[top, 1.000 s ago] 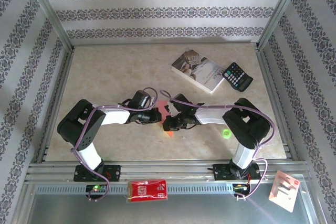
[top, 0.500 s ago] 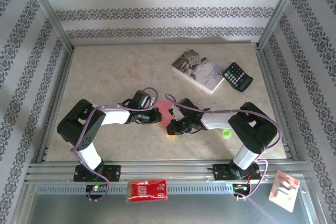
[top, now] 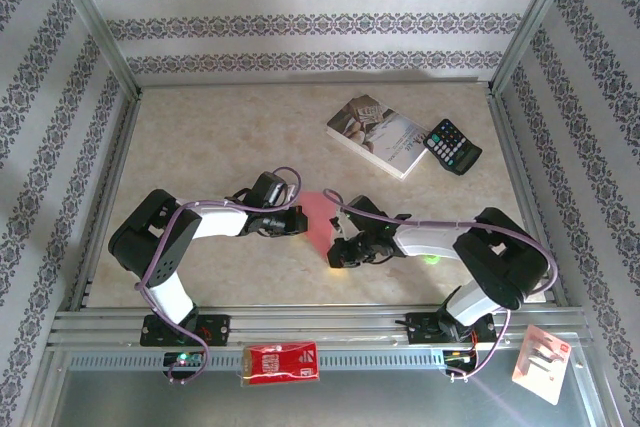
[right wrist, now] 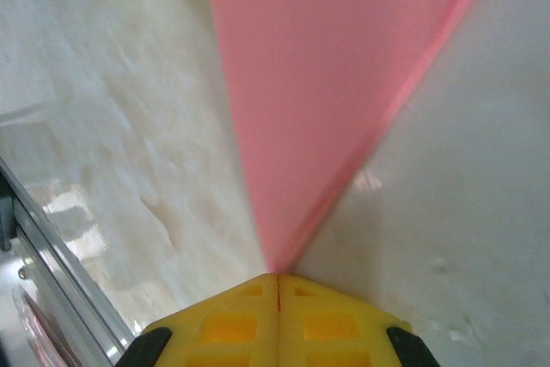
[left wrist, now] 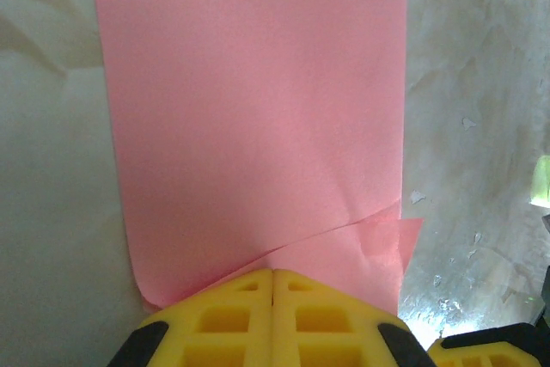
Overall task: Fold a paper plane with a square sheet of paper (pick it up from the middle)
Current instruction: Third fold the triangle at the center of the table.
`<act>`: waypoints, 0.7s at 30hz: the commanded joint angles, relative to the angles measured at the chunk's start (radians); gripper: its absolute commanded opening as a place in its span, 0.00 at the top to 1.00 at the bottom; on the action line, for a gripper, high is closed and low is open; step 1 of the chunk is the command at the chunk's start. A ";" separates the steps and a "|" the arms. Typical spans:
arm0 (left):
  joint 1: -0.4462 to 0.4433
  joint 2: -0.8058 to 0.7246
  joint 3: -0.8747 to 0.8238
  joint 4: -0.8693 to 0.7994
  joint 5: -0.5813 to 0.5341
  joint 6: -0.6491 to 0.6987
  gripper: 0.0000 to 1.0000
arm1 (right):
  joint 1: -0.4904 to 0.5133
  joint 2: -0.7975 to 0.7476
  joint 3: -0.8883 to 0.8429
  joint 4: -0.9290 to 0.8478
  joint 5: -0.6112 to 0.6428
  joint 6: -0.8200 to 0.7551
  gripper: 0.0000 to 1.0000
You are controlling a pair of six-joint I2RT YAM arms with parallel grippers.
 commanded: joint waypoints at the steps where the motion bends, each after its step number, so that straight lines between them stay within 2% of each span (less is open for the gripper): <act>1: 0.011 0.047 -0.044 -0.171 -0.105 0.038 1.00 | -0.003 -0.049 0.019 -0.085 -0.007 -0.001 0.98; 6: 0.011 0.051 -0.042 -0.165 -0.097 0.032 1.00 | -0.007 -0.036 0.079 0.002 -0.030 0.040 0.98; 13: 0.011 0.051 -0.035 -0.169 -0.092 0.036 1.00 | -0.016 0.089 0.149 0.040 -0.034 0.025 0.98; 21: 0.009 0.033 -0.013 -0.181 -0.080 0.035 1.00 | -0.039 0.163 0.116 0.063 -0.041 0.002 0.99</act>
